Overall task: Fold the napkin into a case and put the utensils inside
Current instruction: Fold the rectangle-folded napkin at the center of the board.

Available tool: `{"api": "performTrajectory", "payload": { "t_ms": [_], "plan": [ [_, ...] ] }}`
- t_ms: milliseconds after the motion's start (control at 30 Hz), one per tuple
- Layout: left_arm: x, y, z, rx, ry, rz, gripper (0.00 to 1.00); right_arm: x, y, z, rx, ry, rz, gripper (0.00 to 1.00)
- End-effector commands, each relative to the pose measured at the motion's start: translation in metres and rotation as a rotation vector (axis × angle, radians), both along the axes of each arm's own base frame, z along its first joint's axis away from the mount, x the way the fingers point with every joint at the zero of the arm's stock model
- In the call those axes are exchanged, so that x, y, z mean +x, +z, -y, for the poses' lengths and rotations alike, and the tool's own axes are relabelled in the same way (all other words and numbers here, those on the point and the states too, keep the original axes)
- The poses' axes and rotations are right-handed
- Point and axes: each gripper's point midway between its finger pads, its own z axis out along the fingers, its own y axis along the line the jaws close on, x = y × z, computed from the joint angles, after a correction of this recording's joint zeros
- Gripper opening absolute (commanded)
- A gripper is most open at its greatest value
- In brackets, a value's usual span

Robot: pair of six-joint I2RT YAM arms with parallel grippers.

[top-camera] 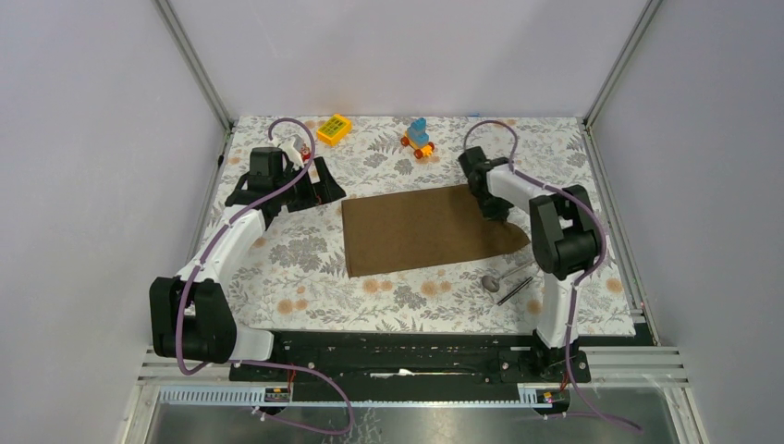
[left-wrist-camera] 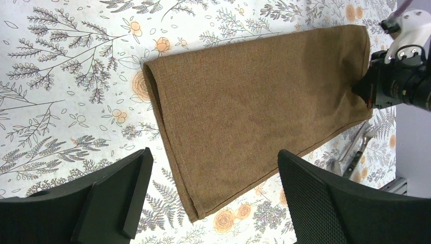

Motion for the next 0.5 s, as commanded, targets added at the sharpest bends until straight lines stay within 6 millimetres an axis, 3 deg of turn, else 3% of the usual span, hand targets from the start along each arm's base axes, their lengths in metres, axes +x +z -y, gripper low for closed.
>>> {"api": "performTrajectory", "payload": {
  "t_ms": [0,200,467],
  "plan": [
    [0.004,0.015,0.002,-0.010,-0.008,0.063,0.99,-0.004,0.028,-0.051,0.012,0.094,0.053,0.00],
    [0.005,0.018,-0.005,0.016,0.025,0.076,0.99,-0.033,0.026,-0.155,0.138,0.267,-0.013,0.00],
    [0.008,0.022,-0.026,0.062,0.118,0.093,0.99,-0.060,0.024,-0.307,0.518,0.435,-0.078,0.00]
  ]
}}
